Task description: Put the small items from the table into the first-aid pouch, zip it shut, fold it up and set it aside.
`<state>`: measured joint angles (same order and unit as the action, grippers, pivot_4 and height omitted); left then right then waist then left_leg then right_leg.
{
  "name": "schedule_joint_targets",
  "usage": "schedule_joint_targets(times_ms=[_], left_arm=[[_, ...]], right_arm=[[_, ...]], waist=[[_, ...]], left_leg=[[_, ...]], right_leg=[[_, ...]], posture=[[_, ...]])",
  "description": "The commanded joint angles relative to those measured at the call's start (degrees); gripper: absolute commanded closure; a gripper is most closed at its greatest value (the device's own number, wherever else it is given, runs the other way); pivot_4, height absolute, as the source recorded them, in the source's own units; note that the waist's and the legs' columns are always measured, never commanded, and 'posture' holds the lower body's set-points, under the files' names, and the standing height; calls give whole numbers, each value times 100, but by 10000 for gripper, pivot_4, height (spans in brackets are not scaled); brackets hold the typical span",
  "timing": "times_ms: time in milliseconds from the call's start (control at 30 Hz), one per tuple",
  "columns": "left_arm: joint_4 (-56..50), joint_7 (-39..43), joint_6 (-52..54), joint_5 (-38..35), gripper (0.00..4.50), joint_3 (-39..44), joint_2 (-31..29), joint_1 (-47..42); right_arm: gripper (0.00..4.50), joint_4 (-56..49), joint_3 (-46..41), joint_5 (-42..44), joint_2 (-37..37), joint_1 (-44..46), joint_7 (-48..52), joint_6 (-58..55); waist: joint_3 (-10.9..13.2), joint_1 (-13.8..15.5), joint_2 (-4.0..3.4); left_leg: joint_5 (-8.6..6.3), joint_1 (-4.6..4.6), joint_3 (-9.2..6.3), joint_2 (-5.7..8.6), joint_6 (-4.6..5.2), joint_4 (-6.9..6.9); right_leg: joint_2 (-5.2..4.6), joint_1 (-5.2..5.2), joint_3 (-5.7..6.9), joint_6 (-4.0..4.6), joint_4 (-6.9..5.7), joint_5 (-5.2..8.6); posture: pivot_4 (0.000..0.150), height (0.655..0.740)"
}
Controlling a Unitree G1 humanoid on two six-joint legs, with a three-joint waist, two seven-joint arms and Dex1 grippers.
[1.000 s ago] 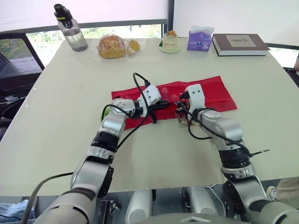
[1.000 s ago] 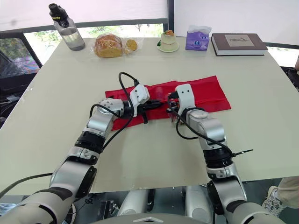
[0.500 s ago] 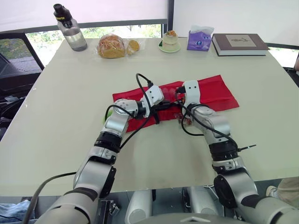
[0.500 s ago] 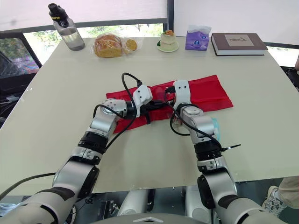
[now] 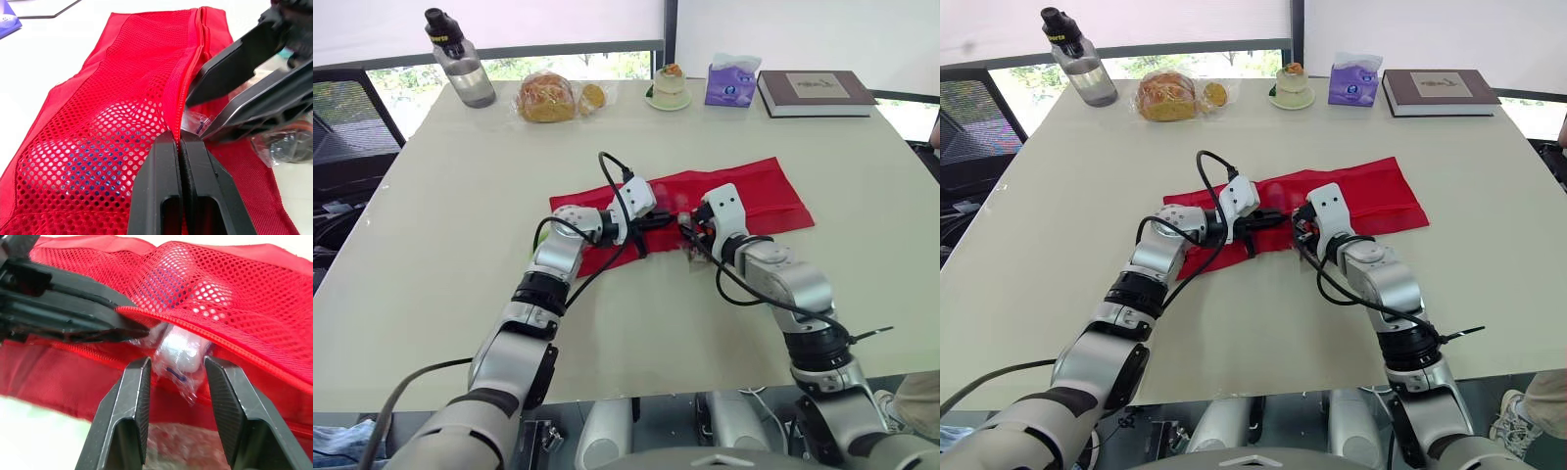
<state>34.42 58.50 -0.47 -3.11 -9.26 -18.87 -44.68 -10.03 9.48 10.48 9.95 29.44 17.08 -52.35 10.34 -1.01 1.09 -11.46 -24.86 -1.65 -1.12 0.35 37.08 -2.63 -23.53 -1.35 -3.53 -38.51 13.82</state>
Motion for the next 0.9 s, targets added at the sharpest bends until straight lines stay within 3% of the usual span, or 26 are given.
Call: schedule_joint_targets(times_ms=[33, 400, 467, 900], left_arm=[[-56, 45, -30, -206, 45000, 166, 22, -144], [13, 143, 88, -343, 45000, 230, -12, -133], [12, 165, 72, -323, 45000, 208, -30, -114], [-33, 202, 2, -259, 45000, 112, -67, -27]], right_arm=[[26667, -222, 32, 40, 77, 42, 121, 6], [26667, 248, 278, -268, 321, 118, 274, 463], [33761, 409, 329, -356, 297, 187, 276, 602], [33761, 1357, 324, -642, -25, 658, 253, 1327]], waist=[[0, -1, 0], [0, -1, 0], [0, -1, 0], [0, -6, 0]], left_leg=[[0, 0, 0, 0, 0, 0], [0, 0, 0, 0, 0, -1], [0, 0, 0, 0, 0, -1], [0, 0, 0, 0, 0, -1]], right_leg=[[0, -1, 0, 0, 0, 0], [0, 0, 0, 0, 1, 0], [0, -1, 0, 0, 1, 0], [0, -1, 0, 0, 1, 0]], posture=[[1500, 7400], [1500, 7400], [1500, 7400], [1500, 7400]])
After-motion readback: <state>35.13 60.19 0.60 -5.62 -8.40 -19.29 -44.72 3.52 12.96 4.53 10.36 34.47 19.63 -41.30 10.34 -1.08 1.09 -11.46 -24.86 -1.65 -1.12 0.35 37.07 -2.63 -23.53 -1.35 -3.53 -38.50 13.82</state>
